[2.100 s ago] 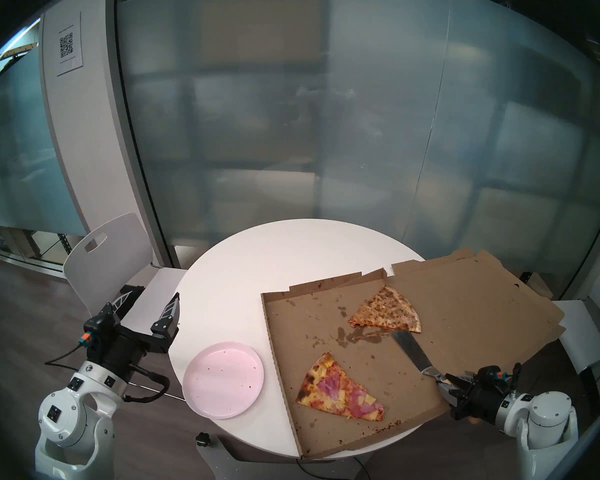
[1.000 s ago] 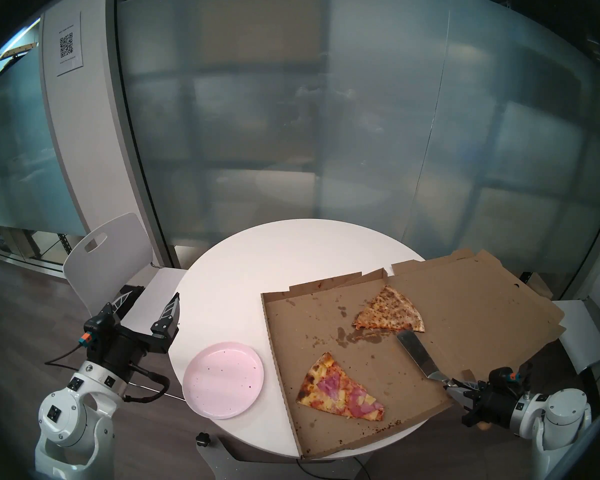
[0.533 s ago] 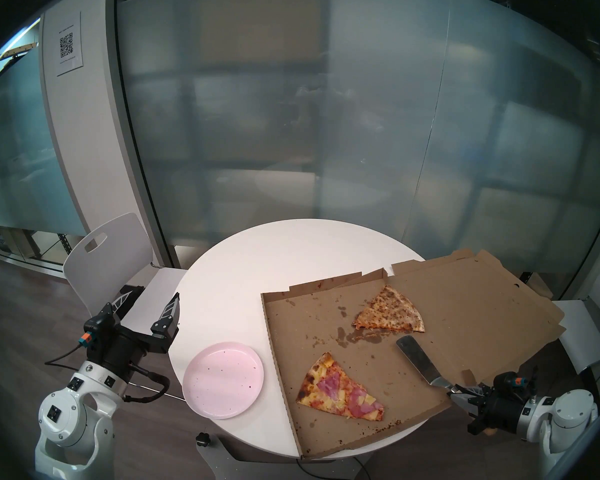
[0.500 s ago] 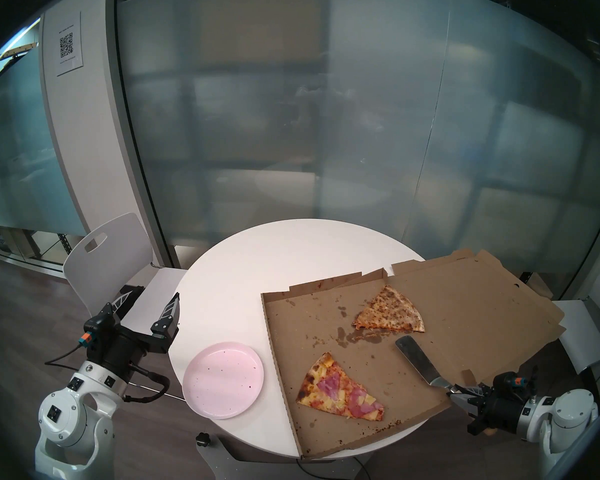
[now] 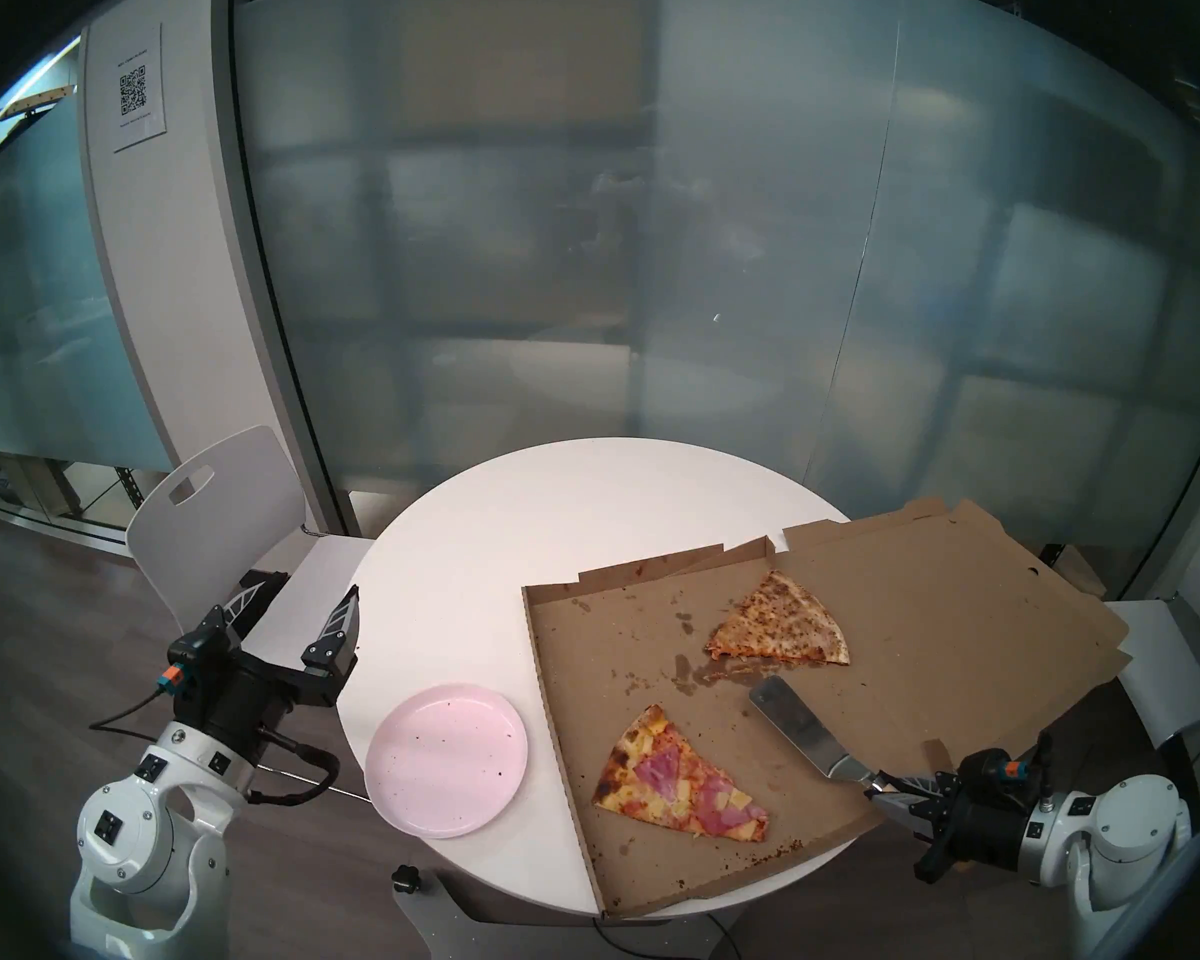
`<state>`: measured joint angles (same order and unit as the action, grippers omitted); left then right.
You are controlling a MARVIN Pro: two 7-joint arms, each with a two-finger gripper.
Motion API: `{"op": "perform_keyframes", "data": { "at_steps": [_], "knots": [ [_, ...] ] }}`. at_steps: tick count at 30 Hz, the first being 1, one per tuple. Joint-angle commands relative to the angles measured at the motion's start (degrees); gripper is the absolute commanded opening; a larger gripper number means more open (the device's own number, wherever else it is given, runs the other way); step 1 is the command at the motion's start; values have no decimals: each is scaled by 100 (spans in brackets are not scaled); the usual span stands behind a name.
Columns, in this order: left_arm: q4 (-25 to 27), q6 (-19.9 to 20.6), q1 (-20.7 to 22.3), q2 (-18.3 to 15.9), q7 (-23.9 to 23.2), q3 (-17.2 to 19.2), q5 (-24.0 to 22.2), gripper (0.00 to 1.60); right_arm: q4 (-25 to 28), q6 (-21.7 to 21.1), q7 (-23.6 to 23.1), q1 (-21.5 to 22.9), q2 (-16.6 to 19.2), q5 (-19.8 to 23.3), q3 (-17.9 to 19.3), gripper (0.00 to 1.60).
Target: Put pizza slice onto the plate
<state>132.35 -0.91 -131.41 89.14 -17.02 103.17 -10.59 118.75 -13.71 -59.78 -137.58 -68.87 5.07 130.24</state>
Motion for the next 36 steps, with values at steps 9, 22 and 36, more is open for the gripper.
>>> {"op": "perform_keyframes", "data": {
  "at_steps": [9,22,36],
  "knots": [
    [119,-7,-10,5,-5,3,-13,160,-48,496,-556,-58,170,343,467,0],
    [118,-8,-10,5,-5,3,-13,160,-579,745,-1091,101,704,248,458,0],
    [115,-10,-7,5,-5,3,-12,160,-816,769,-1097,616,1233,-67,-83,0]
  ]
}}
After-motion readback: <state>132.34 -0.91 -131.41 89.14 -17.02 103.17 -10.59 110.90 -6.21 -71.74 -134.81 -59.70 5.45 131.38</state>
